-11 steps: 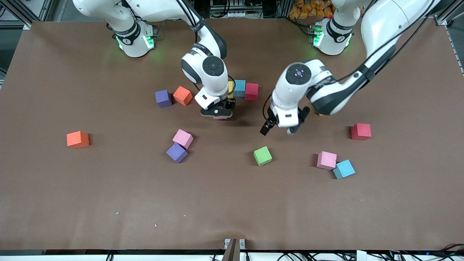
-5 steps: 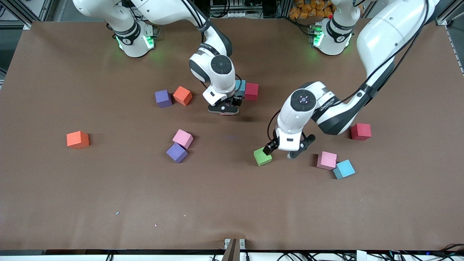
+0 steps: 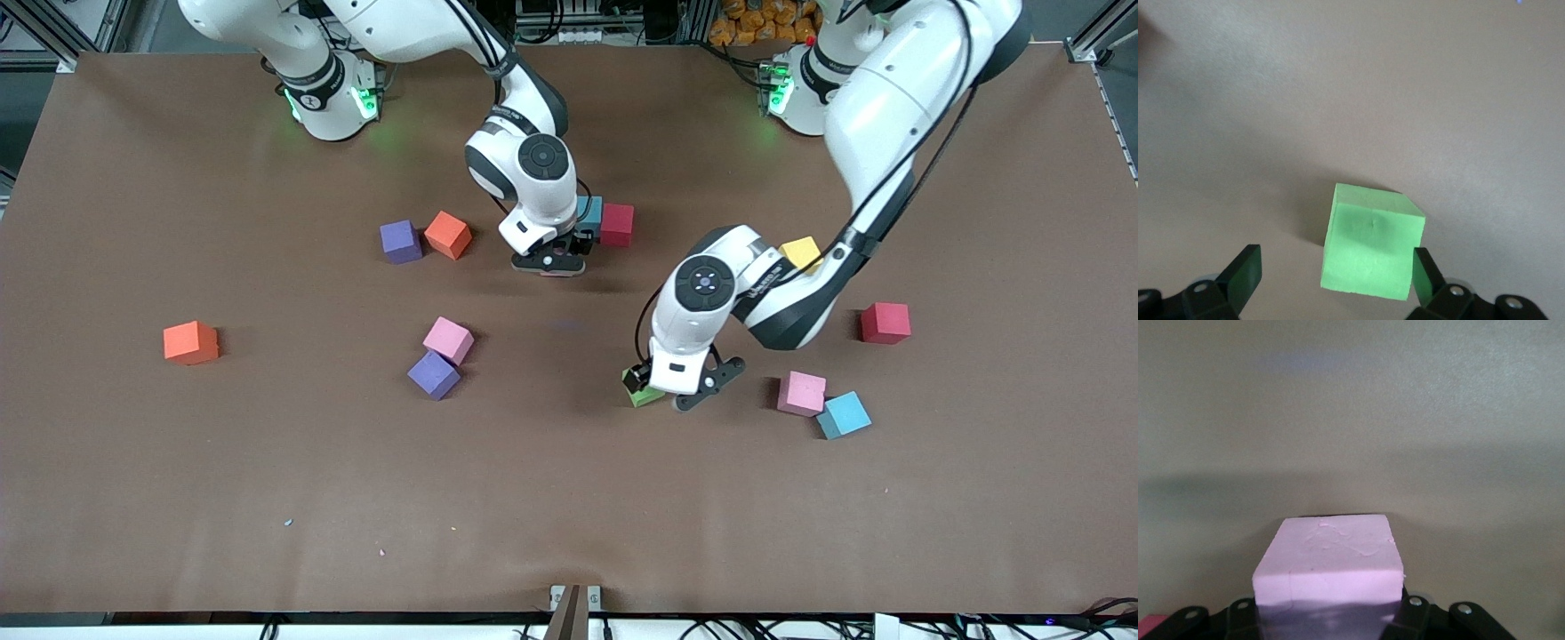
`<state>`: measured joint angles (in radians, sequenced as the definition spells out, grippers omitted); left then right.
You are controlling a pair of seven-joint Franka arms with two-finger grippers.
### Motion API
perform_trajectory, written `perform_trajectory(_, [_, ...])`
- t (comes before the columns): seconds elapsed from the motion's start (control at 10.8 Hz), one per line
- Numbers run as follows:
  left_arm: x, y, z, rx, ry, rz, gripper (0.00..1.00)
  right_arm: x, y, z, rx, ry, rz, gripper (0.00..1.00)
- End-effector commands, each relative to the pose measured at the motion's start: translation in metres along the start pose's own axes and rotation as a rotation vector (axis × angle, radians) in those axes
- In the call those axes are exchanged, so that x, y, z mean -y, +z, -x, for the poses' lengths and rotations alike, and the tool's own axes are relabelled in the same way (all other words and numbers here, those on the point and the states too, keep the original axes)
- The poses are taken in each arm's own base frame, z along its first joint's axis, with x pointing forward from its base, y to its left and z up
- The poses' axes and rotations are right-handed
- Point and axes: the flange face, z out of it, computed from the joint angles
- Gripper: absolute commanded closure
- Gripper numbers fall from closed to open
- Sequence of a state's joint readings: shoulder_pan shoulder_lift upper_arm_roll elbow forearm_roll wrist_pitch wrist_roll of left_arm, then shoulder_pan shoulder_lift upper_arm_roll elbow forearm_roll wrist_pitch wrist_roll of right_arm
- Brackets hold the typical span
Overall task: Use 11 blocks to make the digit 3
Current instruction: 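Grasp the green block with the left gripper while the right gripper lowers pink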
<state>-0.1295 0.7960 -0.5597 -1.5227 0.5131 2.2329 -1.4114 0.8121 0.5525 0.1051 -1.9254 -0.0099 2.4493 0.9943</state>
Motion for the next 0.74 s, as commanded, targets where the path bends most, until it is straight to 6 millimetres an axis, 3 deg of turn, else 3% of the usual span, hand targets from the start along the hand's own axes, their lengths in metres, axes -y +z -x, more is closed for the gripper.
perform_trajectory(0.0, [-0.006, 0.003, -0.012, 0.016, 0.045, -0.002, 0.00, -0.003, 0.001, 0.008, -0.008, 0.005, 0.006, 1.00])
perform_trajectory(0.19, [-0.013, 0.005, -0.019, 0.017, 0.087, 0.015, 0.00, 0.004, 0.002, 0.021, 0.004, -0.016, 0.002, 1.00])
perform_trajectory(0.65, [-0.019, 0.025, -0.012, 0.033, 0.143, 0.013, 0.00, 0.000, 0.006, 0.025, 0.012, -0.020, 0.013, 1.00])
